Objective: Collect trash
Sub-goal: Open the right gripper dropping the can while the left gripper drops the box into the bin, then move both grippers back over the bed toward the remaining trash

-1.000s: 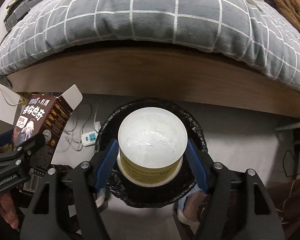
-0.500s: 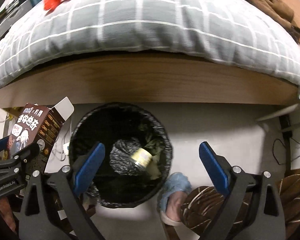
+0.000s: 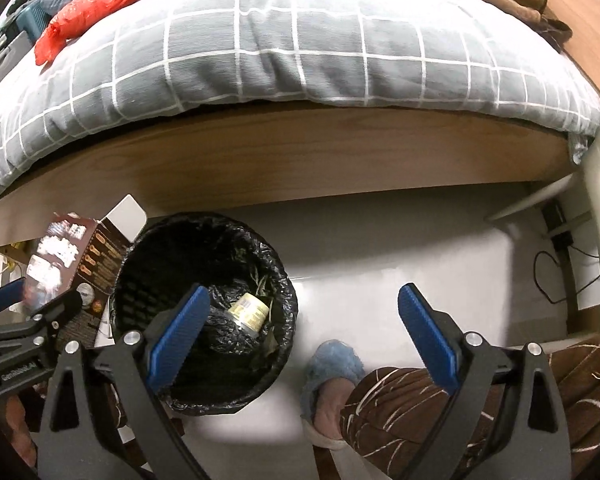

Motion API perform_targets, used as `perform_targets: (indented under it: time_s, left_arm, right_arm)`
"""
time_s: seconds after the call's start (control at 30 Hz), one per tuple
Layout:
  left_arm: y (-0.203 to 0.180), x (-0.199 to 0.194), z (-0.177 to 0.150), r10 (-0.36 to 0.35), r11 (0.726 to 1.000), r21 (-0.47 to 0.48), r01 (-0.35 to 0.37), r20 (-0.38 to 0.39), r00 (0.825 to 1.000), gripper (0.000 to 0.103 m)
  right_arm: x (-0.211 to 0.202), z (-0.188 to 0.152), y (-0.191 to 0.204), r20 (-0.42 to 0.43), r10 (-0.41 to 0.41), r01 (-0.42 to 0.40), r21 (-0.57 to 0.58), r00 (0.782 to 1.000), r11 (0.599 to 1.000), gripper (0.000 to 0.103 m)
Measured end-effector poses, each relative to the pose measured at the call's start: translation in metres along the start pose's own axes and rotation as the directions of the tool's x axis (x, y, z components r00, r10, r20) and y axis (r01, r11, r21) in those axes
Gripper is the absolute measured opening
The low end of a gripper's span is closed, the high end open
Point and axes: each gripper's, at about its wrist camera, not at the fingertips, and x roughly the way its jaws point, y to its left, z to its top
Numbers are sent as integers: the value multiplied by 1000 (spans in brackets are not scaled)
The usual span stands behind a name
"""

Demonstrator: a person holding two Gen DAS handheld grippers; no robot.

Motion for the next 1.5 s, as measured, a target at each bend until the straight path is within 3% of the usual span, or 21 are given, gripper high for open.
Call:
perform_targets:
  time_s: [0.27, 0.67, 0.87, 1.1, 1.5]
  left_arm:
    - [8, -4, 5, 18, 1000, -17, -18, 33, 999, 97]
    - [16, -51, 26, 28, 999, -47, -20, 187, 982, 97]
    - [21, -83, 41, 20, 998, -58, -4, 279, 960, 97]
    - [24, -116, 56, -12, 997, -66, 38, 355, 935, 97]
    - [32, -137, 90, 16, 998, -64, 12, 418, 908, 97]
  right_arm:
    - [-12, 7, 5, 28, 14, -14, -2, 1000, 1000, 91]
    - [-51, 32, 13, 179, 24, -18, -38, 983, 999, 91]
    - [-79, 50, 8, 276, 21, -16, -20, 961, 1000, 91]
    - [-117, 72, 0, 393, 2, 11, -29, 919, 1000, 91]
    - [-135, 113, -6, 460, 18, 1, -42, 888, 999, 91]
